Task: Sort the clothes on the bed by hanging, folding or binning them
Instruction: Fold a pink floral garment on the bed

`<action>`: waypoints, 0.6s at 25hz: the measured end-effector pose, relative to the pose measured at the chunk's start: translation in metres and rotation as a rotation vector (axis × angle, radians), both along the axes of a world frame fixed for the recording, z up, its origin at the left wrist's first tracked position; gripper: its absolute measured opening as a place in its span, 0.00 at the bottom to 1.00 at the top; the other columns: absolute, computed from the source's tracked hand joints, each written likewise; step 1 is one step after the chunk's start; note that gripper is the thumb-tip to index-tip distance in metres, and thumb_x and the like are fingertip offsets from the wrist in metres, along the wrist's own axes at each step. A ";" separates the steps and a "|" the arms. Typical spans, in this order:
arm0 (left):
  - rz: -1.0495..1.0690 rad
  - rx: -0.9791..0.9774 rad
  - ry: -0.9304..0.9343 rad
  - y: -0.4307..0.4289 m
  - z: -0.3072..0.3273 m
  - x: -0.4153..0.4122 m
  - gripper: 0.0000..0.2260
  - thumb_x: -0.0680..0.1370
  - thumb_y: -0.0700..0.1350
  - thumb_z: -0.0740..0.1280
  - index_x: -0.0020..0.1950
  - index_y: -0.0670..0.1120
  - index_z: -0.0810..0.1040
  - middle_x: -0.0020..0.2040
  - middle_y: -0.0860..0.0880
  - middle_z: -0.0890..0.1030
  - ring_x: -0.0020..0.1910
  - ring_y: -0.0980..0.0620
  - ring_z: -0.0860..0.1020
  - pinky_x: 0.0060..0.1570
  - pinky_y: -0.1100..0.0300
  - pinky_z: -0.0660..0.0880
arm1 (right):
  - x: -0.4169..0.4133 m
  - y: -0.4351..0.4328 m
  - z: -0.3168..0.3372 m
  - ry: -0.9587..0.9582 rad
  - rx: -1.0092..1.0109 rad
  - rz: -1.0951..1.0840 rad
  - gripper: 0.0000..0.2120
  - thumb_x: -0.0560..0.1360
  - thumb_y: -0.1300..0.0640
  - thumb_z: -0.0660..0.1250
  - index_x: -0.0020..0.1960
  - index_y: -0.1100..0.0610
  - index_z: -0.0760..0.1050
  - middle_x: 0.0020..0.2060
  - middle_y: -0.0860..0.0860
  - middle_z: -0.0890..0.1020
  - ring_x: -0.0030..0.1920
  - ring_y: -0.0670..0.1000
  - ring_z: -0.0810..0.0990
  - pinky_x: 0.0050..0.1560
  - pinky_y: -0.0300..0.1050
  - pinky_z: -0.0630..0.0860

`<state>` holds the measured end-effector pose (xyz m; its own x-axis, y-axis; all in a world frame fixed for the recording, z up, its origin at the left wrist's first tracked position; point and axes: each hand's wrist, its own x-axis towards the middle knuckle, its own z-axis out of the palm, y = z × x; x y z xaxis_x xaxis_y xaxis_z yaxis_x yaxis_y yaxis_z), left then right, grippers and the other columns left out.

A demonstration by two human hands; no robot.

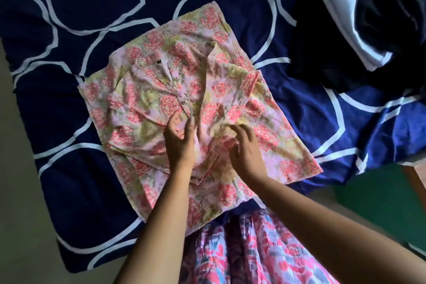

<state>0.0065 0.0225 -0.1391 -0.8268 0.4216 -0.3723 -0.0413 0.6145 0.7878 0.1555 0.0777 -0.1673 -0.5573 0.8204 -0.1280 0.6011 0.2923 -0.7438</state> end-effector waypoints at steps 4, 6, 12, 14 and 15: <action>-0.394 -0.493 0.272 -0.012 -0.005 0.002 0.20 0.72 0.56 0.71 0.62 0.53 0.76 0.61 0.49 0.77 0.58 0.45 0.74 0.52 0.52 0.74 | -0.008 0.003 0.004 0.047 -0.518 -0.386 0.10 0.78 0.61 0.59 0.58 0.55 0.74 0.44 0.52 0.81 0.40 0.52 0.81 0.45 0.52 0.80; -0.462 -0.588 0.389 -0.016 -0.003 0.001 0.14 0.73 0.54 0.70 0.57 0.55 0.80 0.59 0.51 0.79 0.55 0.45 0.74 0.50 0.53 0.73 | -0.015 0.009 0.005 0.078 -0.670 -0.444 0.06 0.79 0.59 0.59 0.52 0.54 0.75 0.41 0.55 0.83 0.37 0.54 0.83 0.42 0.57 0.81; -0.328 -0.299 0.299 -0.010 0.012 -0.007 0.07 0.78 0.45 0.65 0.52 0.45 0.80 0.47 0.46 0.81 0.46 0.45 0.76 0.40 0.56 0.67 | -0.029 0.023 0.019 0.182 -0.859 -0.436 0.05 0.79 0.58 0.65 0.46 0.58 0.76 0.35 0.55 0.79 0.29 0.49 0.76 0.28 0.43 0.74; -0.267 -0.193 0.053 -0.003 0.020 -0.006 0.08 0.81 0.45 0.60 0.56 0.43 0.75 0.46 0.46 0.76 0.44 0.48 0.73 0.37 0.57 0.63 | -0.034 0.020 0.023 0.230 -0.933 -0.370 0.07 0.77 0.55 0.67 0.43 0.57 0.76 0.30 0.52 0.75 0.25 0.46 0.72 0.24 0.39 0.69; -0.216 -0.131 -0.079 -0.001 0.020 -0.005 0.08 0.82 0.46 0.58 0.55 0.43 0.73 0.48 0.46 0.75 0.46 0.48 0.72 0.37 0.58 0.63 | -0.036 0.016 0.025 0.259 -0.989 -0.329 0.08 0.77 0.53 0.68 0.42 0.57 0.75 0.29 0.51 0.74 0.24 0.46 0.71 0.24 0.38 0.67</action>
<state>0.0017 0.0213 -0.1191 -0.6890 0.5288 -0.4956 0.0432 0.7126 0.7003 0.1192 0.0942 -0.1420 -0.4336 0.5322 -0.7271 0.3308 -0.6565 -0.6779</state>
